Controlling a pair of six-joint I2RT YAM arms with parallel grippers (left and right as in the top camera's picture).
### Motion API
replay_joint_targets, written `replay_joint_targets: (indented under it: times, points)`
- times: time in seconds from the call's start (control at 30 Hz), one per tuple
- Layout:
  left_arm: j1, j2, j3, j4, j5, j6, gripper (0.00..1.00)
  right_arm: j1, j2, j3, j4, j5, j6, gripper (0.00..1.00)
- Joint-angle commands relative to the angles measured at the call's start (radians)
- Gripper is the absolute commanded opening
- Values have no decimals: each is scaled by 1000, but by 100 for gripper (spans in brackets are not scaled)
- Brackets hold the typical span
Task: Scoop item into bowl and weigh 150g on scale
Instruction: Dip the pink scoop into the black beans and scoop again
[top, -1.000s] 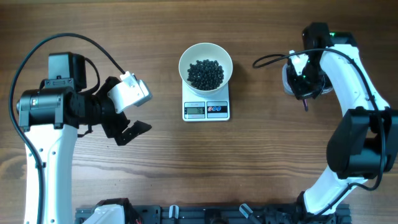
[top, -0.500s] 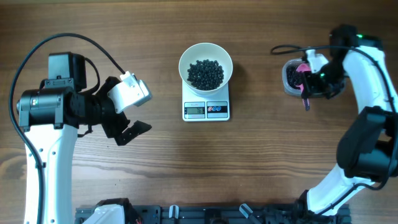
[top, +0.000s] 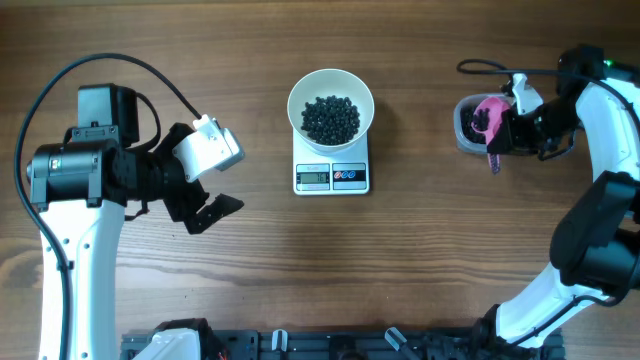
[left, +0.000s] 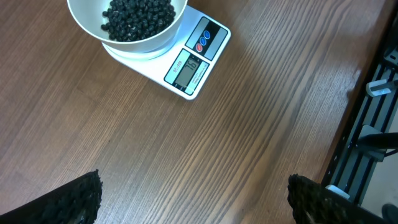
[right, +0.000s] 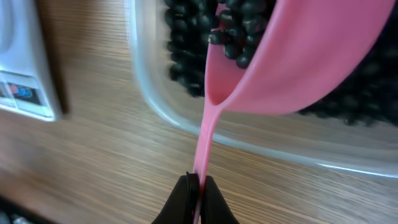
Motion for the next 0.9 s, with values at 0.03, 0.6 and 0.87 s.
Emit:
replay_joint_targets:
  times: [0.03,0.6,0.87]
  points:
    - [4,-11,21,0,26,20,100,3,14,-13,17,164,36,4]
    - [4,-11,21,0,26,20,100,228,72,-14,20,306,50,4]
    - [4,-11,21,0,26,20,100,251,101,-13,5,224,48,4]
